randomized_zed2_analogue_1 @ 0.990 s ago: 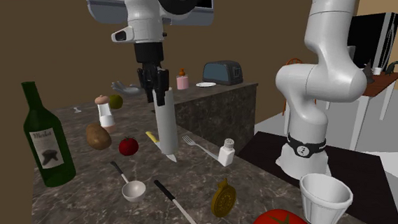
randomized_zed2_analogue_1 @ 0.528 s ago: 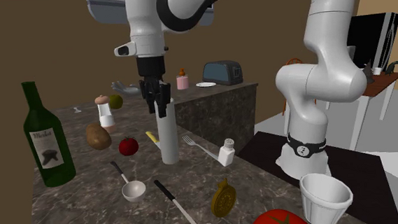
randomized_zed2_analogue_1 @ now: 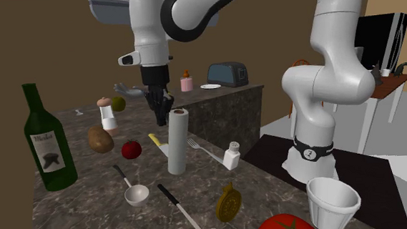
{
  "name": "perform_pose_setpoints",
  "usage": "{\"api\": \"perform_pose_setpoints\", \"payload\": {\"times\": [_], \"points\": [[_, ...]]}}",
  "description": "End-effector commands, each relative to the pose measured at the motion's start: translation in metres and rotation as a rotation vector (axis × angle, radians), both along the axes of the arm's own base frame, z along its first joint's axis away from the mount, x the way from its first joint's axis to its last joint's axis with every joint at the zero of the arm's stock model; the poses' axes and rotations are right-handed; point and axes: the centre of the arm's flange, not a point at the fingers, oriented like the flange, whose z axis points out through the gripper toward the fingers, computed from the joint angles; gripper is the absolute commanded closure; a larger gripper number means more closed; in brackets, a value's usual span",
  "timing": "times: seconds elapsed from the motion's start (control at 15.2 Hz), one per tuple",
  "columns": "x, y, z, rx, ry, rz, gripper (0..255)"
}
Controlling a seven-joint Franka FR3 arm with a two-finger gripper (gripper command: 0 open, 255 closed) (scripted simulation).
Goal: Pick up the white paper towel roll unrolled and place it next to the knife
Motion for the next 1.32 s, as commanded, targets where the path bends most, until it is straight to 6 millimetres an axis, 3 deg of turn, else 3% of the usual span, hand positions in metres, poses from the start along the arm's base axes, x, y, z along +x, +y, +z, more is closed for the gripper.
{"api": "perform_pose_setpoints", "payload": {"times": [0.0, 0.07, 0.13, 0.46, 0.73, 1.25], "points": [[0.000, 0.000, 0.000, 0.000, 0.000, 0.000, 255], [0.000, 0.000, 0.000, 0.000, 0.000, 0.000, 255], [0.000, 0.000, 0.000, 0.000, 0.000, 0.000, 0], [0.000, 0.000, 0.000, 0.000, 0.000, 0.000, 0], [-0.001, -0.001, 0.050, 0.000, 0.000, 0.000, 0], [-0.001, -0.001, 0.050, 0.000, 0.000, 0.000, 0]]}}
